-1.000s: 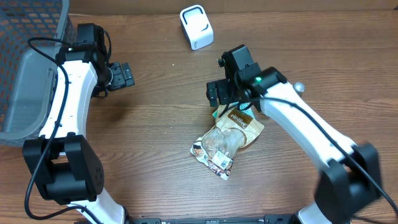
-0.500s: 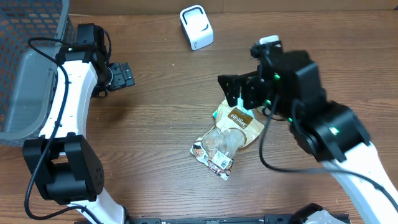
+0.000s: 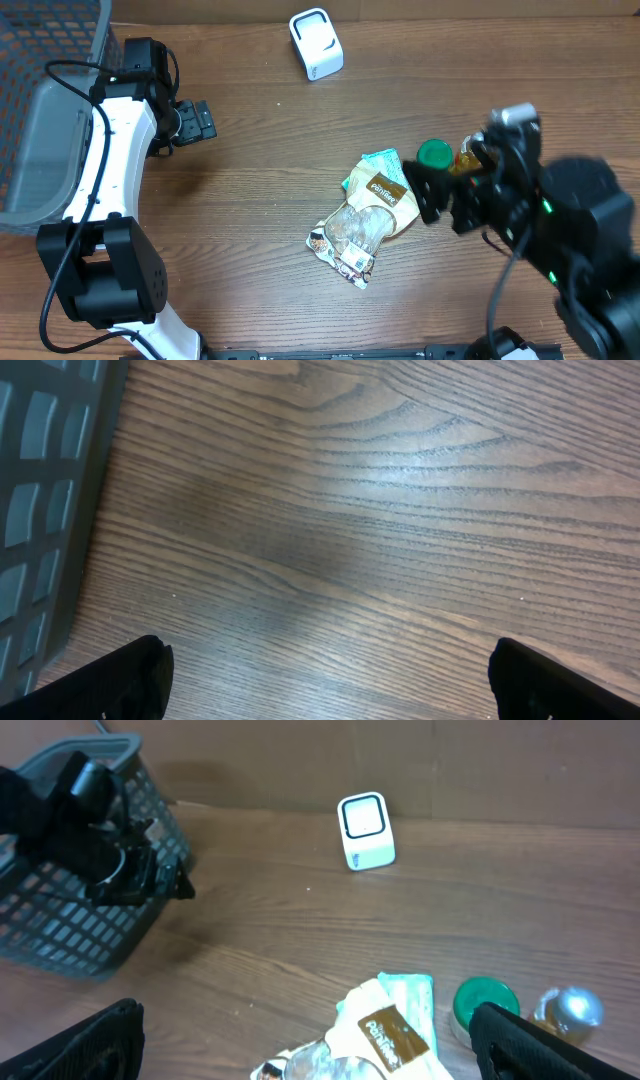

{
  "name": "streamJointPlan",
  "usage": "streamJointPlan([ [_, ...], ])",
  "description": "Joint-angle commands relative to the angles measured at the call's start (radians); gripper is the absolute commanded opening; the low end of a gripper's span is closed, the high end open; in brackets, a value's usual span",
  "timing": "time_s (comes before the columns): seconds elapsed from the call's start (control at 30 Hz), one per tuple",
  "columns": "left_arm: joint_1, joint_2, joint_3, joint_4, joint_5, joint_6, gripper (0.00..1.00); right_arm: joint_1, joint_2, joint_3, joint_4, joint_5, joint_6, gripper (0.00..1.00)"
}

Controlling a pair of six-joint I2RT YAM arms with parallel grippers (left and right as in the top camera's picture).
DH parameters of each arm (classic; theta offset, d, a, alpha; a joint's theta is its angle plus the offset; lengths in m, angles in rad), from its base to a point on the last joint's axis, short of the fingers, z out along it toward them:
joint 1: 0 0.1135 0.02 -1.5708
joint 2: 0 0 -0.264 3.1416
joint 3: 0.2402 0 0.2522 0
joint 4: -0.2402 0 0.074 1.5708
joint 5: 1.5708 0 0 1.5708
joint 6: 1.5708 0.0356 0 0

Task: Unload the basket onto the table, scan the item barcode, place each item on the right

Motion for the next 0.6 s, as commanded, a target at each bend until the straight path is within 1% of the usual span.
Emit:
streamJointPlan([
  [0.0, 0.0, -0.013, 0.009, 0.001, -0.012, 0.005, 0.99, -0.006, -0.107, -0.101, -0.003, -0.014, 0.0, 1.0],
  [0.23, 0.0, -0.013, 0.009, 0.001, -0.012, 0.005, 1.0, -0.009, -0.388, -0.37, 0.059, -0.016, 0.001, 1.0],
  [0.33, 0.0, -0.013, 0.009, 0.001, -0.012, 0.005, 1.0, -0.027, -0.493, -0.46, 0.091, -0.035, 0.004, 1.0],
  [0.37, 0.0, -0.013, 0.009, 0.001, -0.012, 0.005, 1.0, -0.042, -0.554, -0.509, 0.109, -0.048, 0.004, 1.0],
  [0.57, 0.0, -0.013, 0.009, 0.001, -0.012, 0.005, 1.0, -0.08, -0.705, -0.639, 0.172, -0.06, 0.004, 1.0],
])
